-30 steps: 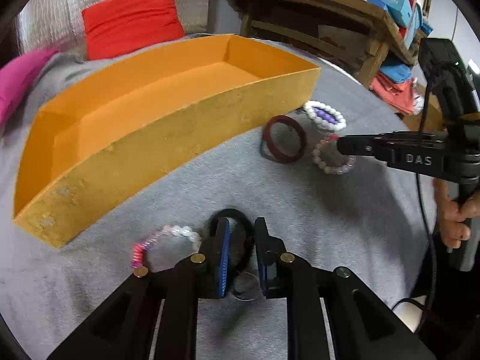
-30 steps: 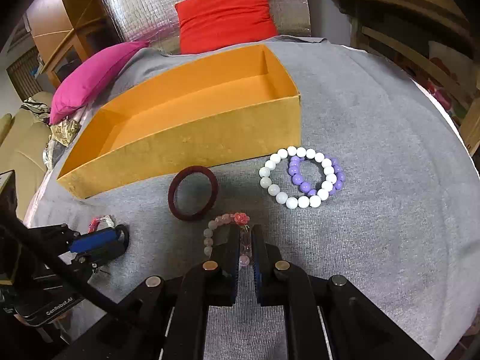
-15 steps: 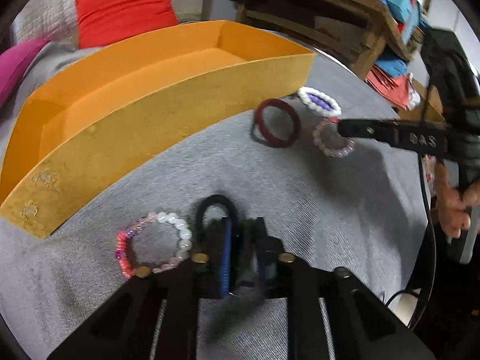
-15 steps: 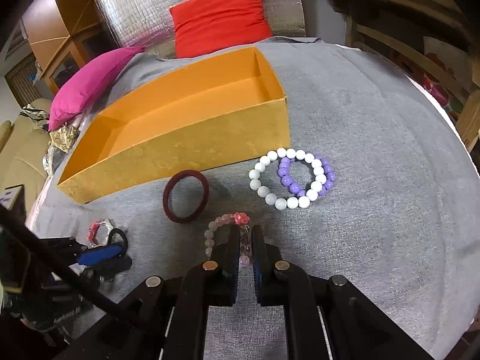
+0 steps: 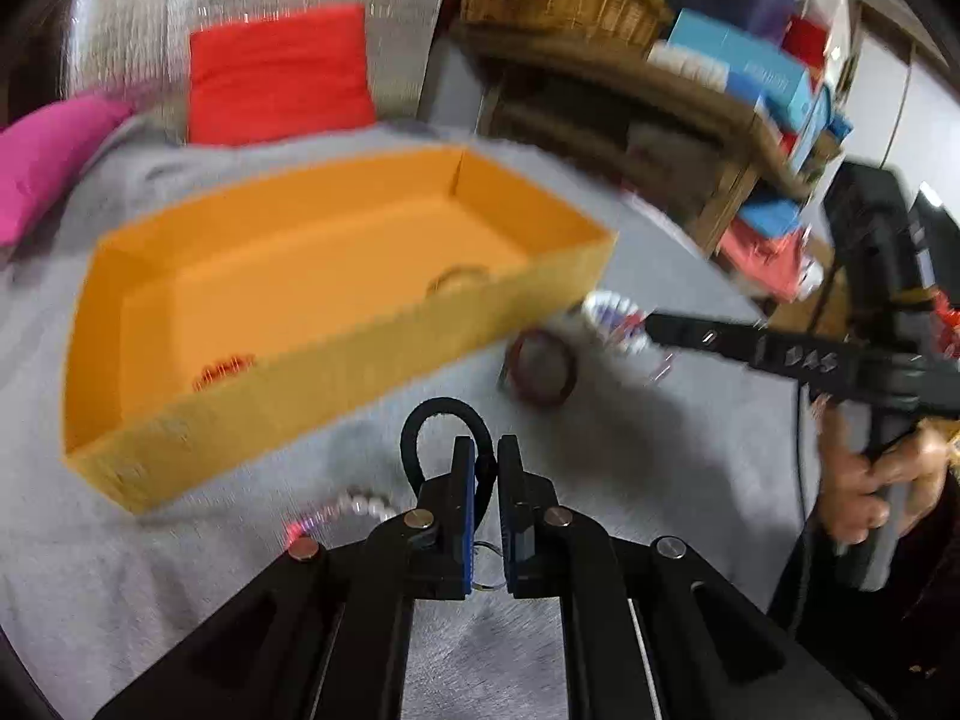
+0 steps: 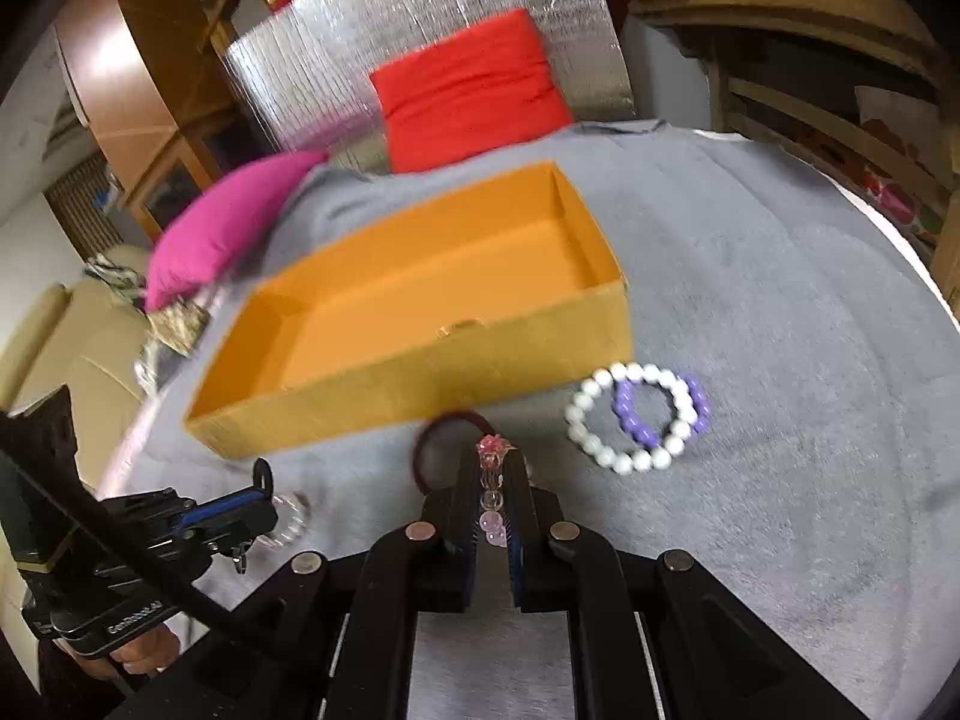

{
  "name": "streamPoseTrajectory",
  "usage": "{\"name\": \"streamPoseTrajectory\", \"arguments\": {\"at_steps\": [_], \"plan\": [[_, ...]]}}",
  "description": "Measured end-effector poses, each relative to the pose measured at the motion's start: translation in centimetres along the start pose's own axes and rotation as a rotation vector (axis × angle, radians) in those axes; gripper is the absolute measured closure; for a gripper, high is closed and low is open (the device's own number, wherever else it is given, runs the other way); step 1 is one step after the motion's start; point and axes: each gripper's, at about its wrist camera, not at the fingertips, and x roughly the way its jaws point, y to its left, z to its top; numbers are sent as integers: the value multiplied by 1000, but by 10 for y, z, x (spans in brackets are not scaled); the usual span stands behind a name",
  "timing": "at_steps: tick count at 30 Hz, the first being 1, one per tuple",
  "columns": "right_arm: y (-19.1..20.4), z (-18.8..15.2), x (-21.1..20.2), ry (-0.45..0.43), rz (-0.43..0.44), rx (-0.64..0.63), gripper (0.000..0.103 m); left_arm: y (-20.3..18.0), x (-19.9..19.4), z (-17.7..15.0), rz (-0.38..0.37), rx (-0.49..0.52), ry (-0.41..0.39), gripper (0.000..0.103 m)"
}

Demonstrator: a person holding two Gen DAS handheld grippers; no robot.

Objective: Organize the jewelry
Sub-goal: 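Carry both held items into the orange box and open both grippers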

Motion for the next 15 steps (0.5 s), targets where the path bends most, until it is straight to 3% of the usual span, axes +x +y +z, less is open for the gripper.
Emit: {"name": "streamPoseTrajectory", "arguments": {"at_steps": [7,15], "plan": [[2,17,-21,-94,119,29,95,0,-37,21,-34,-38,-143,96],[0,63,-17,-153,169,95,95,19,-37,80,29,-88,-224,96]]}}
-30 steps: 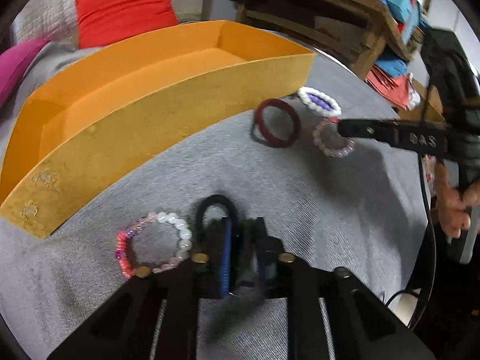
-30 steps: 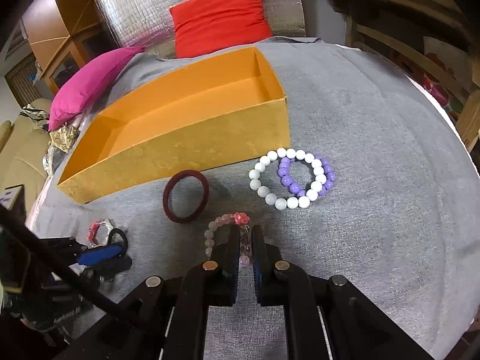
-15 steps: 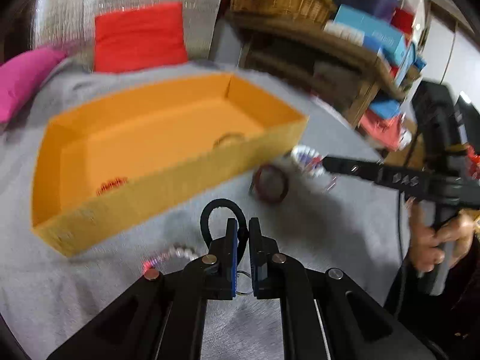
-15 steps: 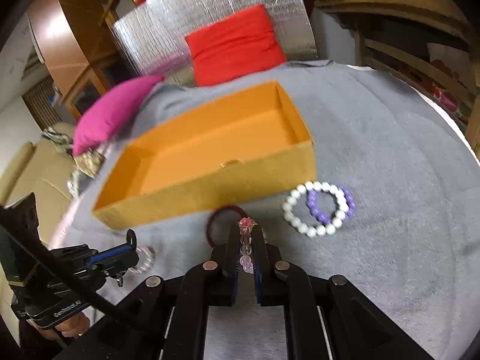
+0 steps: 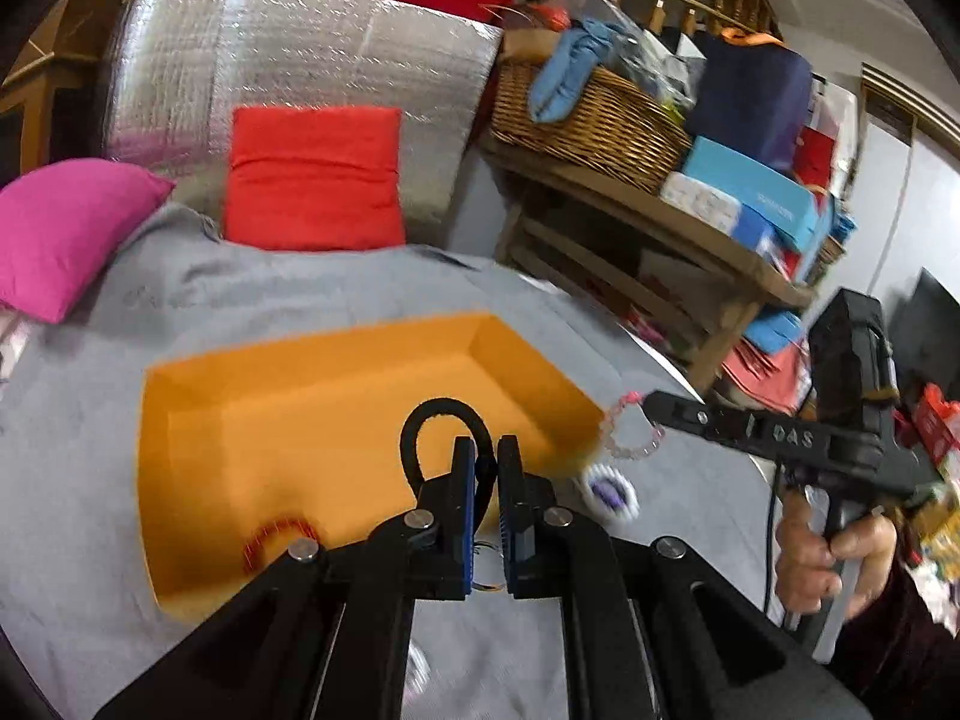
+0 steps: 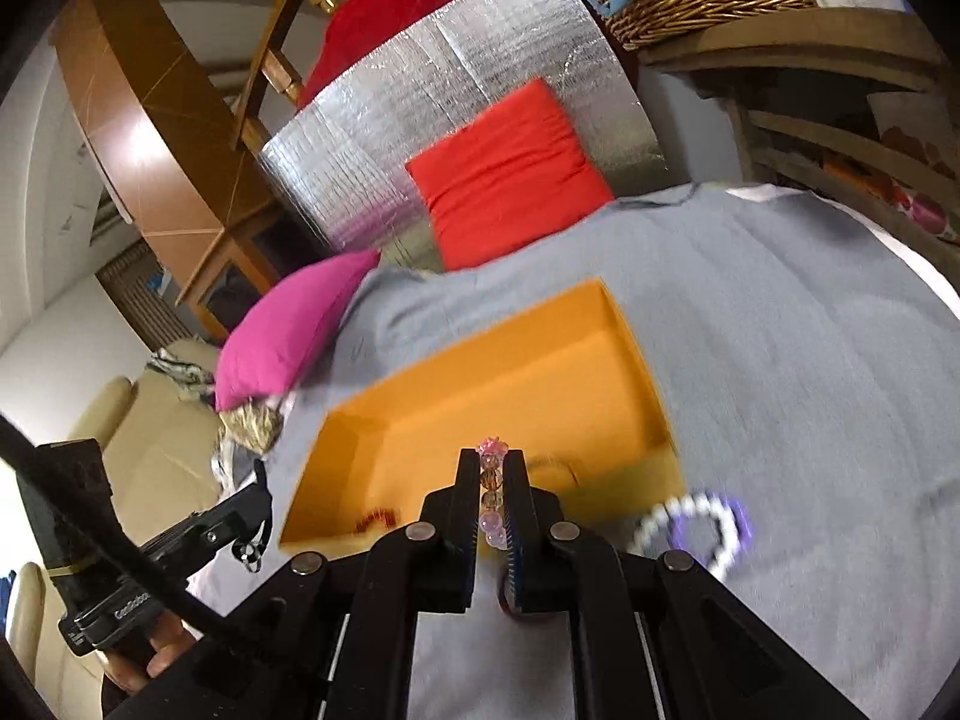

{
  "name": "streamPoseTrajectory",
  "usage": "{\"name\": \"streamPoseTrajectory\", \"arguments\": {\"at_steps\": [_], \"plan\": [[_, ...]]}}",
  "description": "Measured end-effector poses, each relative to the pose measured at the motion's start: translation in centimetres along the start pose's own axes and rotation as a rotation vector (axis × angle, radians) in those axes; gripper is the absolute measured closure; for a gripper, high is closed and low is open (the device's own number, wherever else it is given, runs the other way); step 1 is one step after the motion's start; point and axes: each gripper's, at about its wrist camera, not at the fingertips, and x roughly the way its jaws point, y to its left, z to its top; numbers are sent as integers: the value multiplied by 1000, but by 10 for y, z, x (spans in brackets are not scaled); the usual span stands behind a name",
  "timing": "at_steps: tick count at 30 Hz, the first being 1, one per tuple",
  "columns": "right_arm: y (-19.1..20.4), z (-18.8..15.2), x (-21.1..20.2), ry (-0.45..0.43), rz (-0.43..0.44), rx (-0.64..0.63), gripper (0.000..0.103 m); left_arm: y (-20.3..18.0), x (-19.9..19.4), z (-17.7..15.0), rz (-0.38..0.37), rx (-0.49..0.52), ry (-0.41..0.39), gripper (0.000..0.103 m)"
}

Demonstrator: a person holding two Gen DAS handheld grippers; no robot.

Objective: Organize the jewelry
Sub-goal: 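Carry both held items into the orange box and open both grippers, then withdraw both grippers from the orange box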

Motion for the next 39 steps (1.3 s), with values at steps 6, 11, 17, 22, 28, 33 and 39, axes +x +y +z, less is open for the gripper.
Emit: {"name": "streamPoseTrajectory", "arguments": {"at_steps": [6,11,17,22,28,33,39], "plan": [[-2,35,62,31,-68,16,95,20,50,14,38,-58,36,96],[-6,40,119,114,-94,39,95,42,102,8,112,-126,157,96],[-18,38,141,139,-155,53,92,47,123,-4,189,-127,229,96],[-24,41,121,102,-156,71,82,45,111,-5,226,-128,237,64],[-23,40,54,18,-161,10,79,17,57,1,289,-14,90,39],[-25,33,-2,-52,-169,-7,68,-13,-3,-17,339,113,-63,23],[-39,-7,-54,-73,-164,13,49,-19,-50,-60,410,98,-79,18]]}}
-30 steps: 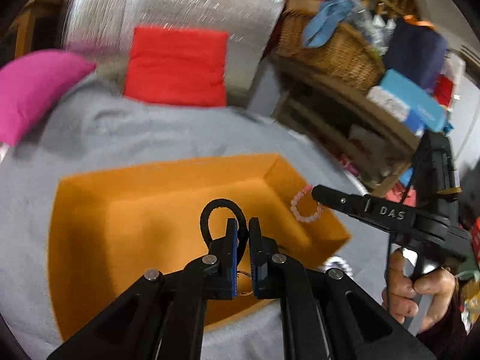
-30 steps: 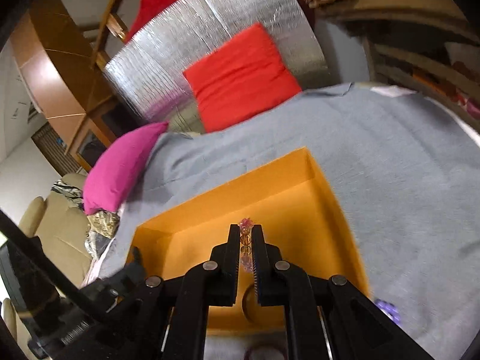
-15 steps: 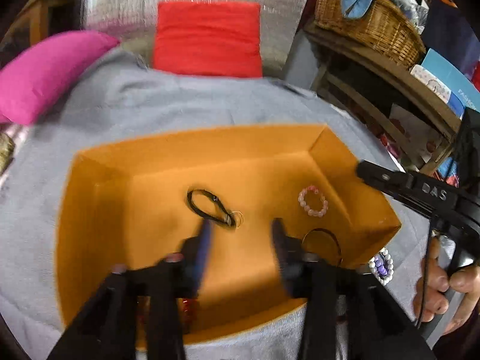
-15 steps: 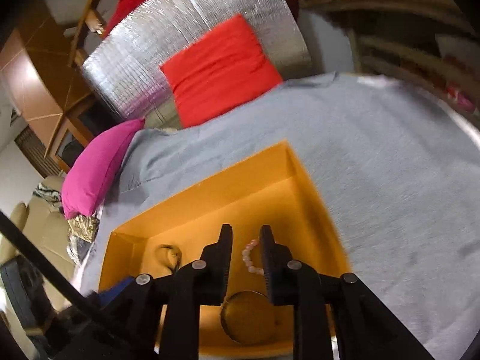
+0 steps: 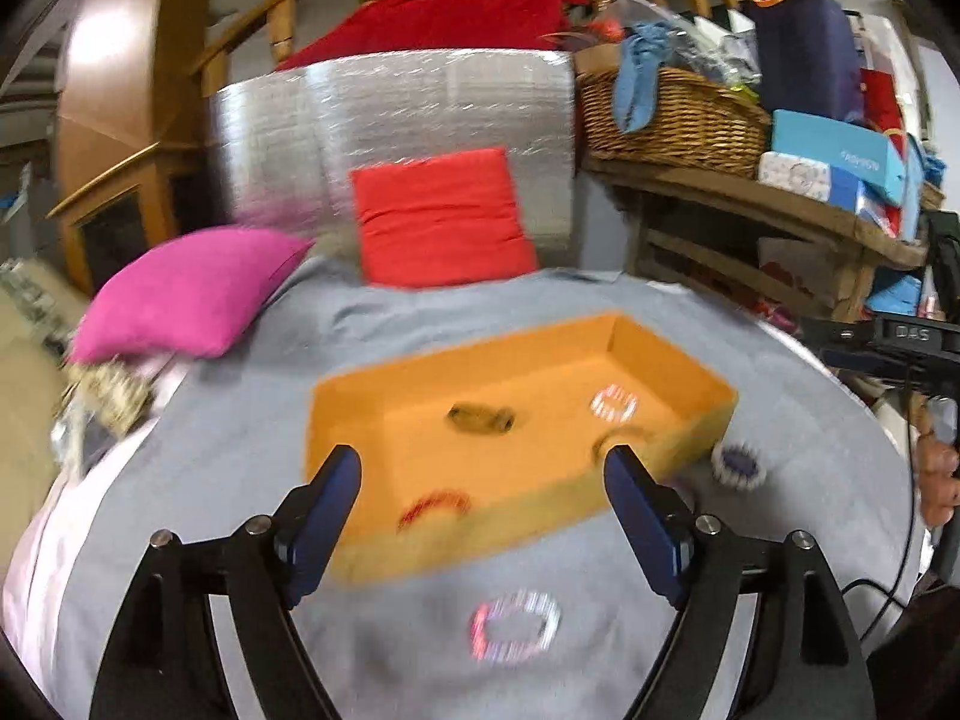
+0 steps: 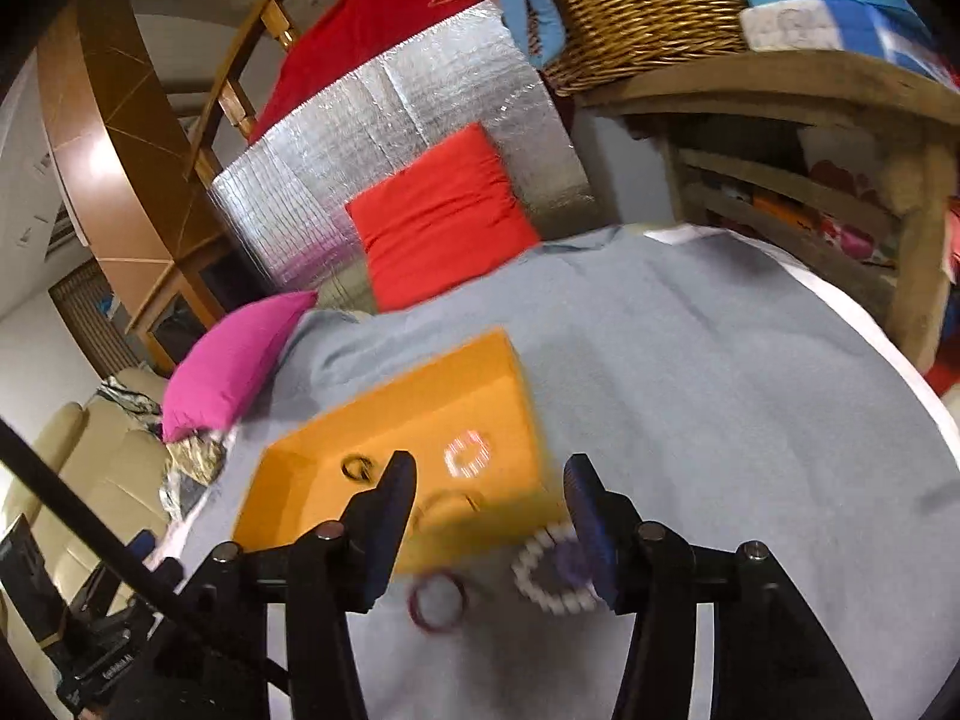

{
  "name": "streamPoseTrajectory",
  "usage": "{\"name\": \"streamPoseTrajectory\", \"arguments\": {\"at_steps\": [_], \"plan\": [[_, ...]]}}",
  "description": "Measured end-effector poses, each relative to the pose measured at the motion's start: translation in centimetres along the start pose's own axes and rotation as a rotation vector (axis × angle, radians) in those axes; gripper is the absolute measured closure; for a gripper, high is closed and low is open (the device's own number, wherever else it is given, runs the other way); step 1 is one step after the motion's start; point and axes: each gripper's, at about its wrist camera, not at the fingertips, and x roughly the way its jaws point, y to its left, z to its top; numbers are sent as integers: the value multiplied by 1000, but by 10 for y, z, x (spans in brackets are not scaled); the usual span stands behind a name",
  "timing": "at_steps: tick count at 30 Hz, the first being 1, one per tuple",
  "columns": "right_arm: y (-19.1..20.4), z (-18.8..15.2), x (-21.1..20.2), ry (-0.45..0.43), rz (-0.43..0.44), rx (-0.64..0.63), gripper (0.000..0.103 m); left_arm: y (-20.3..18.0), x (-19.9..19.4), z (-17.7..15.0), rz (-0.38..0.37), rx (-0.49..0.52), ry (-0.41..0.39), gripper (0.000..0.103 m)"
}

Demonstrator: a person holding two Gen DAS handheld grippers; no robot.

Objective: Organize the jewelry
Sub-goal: 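Withdraw both grippers from the orange box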

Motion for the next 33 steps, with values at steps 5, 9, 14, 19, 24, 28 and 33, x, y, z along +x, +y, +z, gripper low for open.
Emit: {"name": "streamPoseTrajectory", "arguments": {"at_steps": [5,9,14,19,24,28,33], "plan": [[-16,-31,0,100,-22,13,49,16,-7,-43,48,-60,99,15],[-17,-43,9,160,-4,-11,53,24,6,-50,53,-39,136,15],[-7,-53,40,265,30,-3,53,19,34,-61,11,48,246,15],[7,-58,58,329,62,-12,53,20,49,-69,-35,35,319,15],[4,-60,67,366,51,10,53,15,62,-73,-78,1,379,15],[-5,-56,65,355,31,22,53,6,64,-72,-95,14,387,15],[-28,-46,58,336,-15,64,53,3,72,-74,-83,1,414,15]]}}
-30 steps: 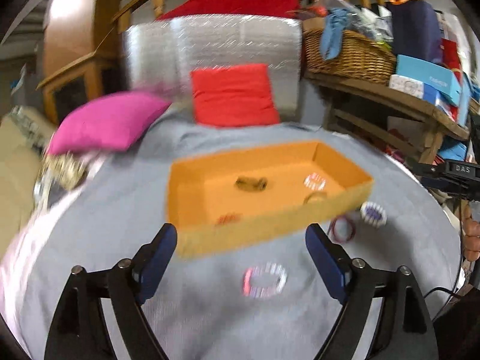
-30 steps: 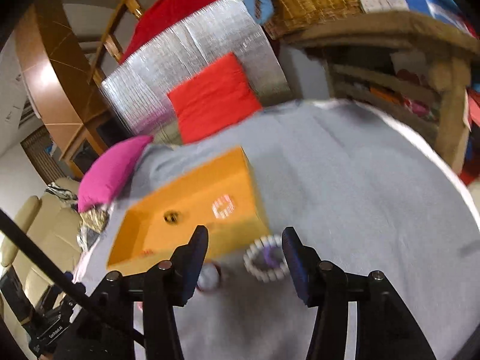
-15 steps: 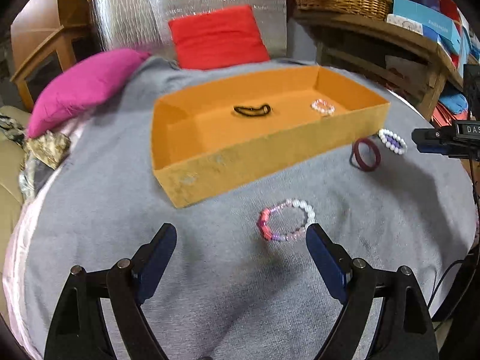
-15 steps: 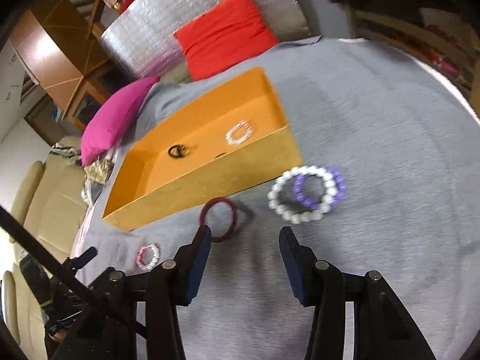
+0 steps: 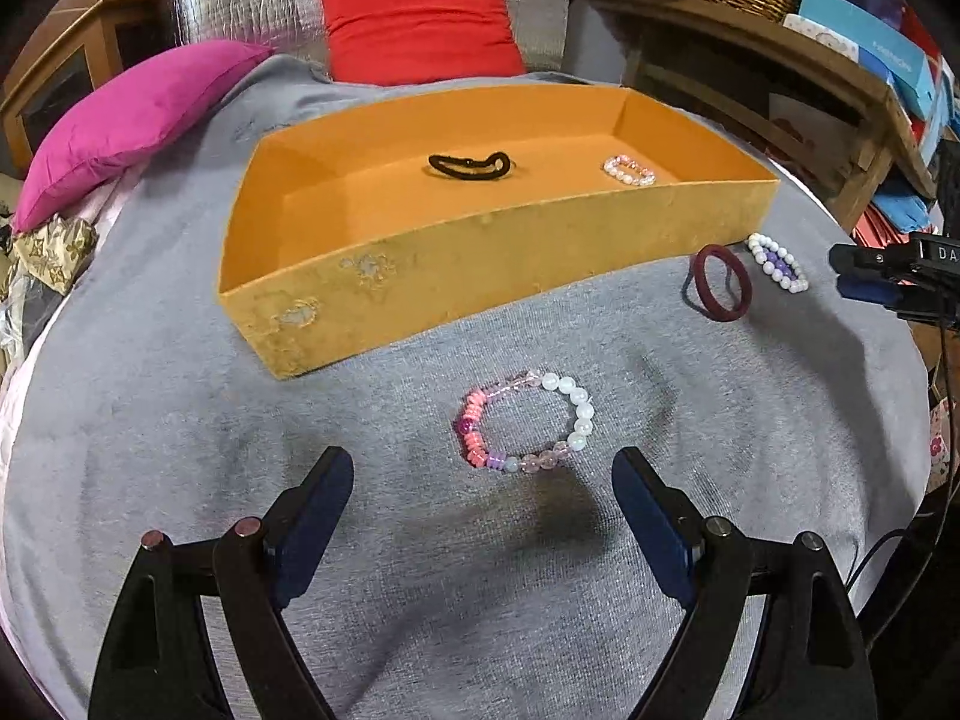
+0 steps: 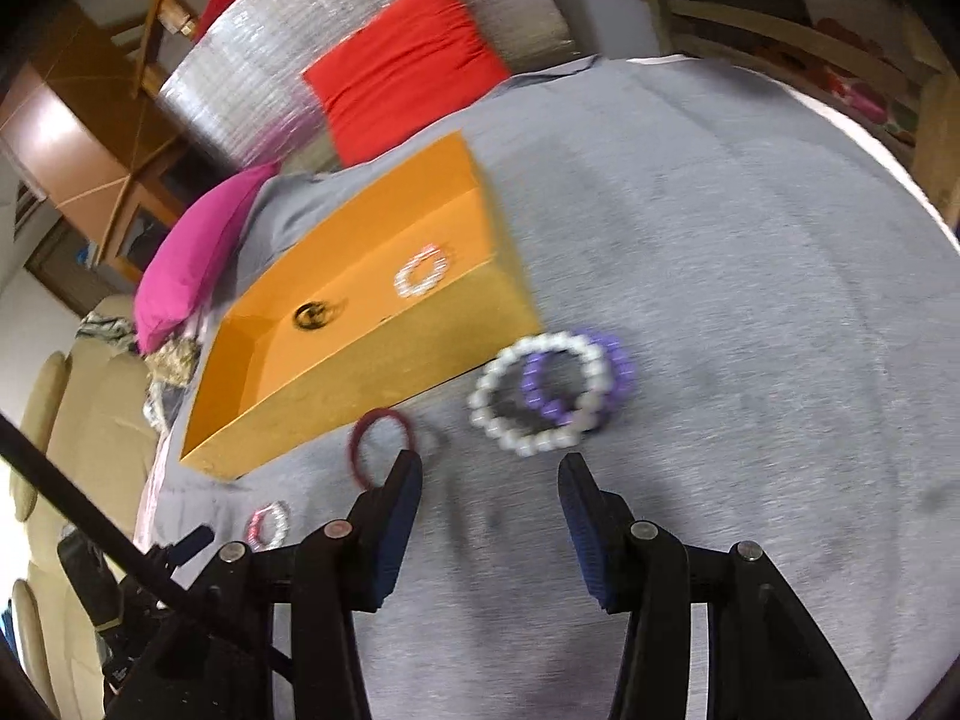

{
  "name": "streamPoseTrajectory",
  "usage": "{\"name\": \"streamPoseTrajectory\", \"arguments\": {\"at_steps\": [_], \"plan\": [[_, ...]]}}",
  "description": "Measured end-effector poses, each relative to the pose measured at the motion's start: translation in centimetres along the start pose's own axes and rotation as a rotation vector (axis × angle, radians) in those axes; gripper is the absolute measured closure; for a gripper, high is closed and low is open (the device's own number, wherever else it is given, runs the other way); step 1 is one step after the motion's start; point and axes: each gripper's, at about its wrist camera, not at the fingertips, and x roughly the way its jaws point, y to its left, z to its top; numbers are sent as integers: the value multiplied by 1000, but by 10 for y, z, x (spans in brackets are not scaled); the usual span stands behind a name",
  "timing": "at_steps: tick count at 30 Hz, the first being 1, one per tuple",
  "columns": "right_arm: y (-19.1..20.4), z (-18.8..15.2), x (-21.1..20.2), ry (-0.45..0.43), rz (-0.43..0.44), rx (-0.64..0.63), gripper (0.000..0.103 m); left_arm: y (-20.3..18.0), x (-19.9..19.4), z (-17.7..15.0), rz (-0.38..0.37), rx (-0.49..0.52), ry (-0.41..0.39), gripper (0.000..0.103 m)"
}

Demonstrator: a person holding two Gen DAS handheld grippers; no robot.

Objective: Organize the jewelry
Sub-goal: 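Withdraw both grippers from the orange box, then grasp the pink-clear bead bracelet with the left gripper while the right grasps the white pearl bracelet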

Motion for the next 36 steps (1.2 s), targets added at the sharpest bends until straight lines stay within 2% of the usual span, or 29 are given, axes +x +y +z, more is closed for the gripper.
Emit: {"name": "streamPoseTrajectory", "arguments": {"at_steps": [2,5,7,12,16,17,18,21,22,23,25,30,34,36], "plan": [[-12,4,-3,-11,-27,31,53,-1,2,0,6,0,4,15],[-25,11,-3,-19,-55,80,53,-4,6,1,-6,-5,18,22],[-30,15,0,-16,-66,94,53,-6,10,2,-15,-7,31,33],[-28,27,19,-12,-105,105,53,-9,16,4,-43,-13,48,50],[-29,34,32,-14,-142,106,53,-11,18,5,-48,-7,48,55],[-28,34,36,-12,-146,104,56,-11,18,4,-51,-5,47,60],[-28,34,38,-10,-150,100,66,-11,19,5,-54,-6,46,65],[-26,33,44,-5,-183,75,84,-9,18,5,-70,-15,42,74],[-23,32,44,-8,-187,63,85,-9,18,5,-69,-15,40,79],[-20,32,43,-15,-194,46,92,-8,18,5,-69,-13,39,82],[-16,30,41,-22,-204,22,92,-8,17,6,-72,-8,31,90],[-11,23,29,-13,-158,6,92,-6,10,7,-76,-1,-4,94],[-14,17,16,-4,-86,17,92,-5,8,7,-73,-1,-6,94],[-15,11,13,3,-78,12,92,-3,10,6,-66,-8,0,94]]}}
